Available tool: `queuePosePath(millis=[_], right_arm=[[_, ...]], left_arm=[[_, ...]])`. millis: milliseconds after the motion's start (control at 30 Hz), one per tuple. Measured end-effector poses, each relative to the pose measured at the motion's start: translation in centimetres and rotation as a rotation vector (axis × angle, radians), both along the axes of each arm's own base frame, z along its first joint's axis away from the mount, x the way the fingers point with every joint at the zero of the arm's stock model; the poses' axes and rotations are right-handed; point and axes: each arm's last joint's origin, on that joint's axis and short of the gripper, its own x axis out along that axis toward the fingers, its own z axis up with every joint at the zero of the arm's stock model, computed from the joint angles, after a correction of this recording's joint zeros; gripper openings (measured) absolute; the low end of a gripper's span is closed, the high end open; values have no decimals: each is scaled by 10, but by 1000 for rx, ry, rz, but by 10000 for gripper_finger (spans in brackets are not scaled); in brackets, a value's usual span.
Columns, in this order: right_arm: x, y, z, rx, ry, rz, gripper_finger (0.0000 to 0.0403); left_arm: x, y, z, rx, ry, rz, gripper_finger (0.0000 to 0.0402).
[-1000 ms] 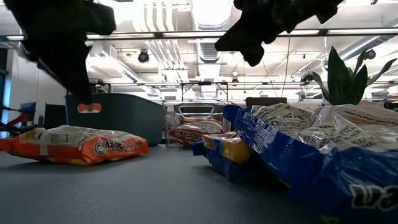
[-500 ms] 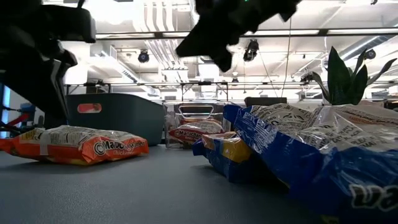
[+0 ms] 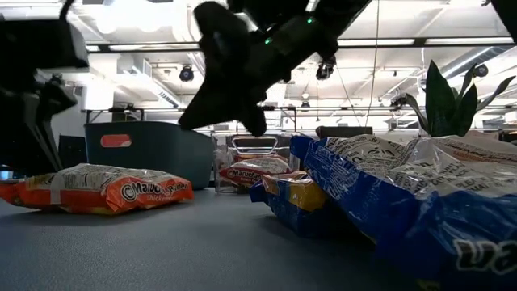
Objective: Sort Maruchan noodles
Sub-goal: Put the orange noodle pack into the dark green bin
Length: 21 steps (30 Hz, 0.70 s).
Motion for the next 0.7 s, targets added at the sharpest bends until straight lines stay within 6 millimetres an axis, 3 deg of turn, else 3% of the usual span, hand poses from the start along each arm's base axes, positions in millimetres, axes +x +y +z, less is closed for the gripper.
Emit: queuePosePath(millis=[300,700], right_arm=[[20,-3,-13,41,64,-52,27],[22,-15,-13,92,109,-125,197]], left_arm=[[-7,6,-13,-19,-24,16,0],[-13,2,-14,-49,-20,30,0]])
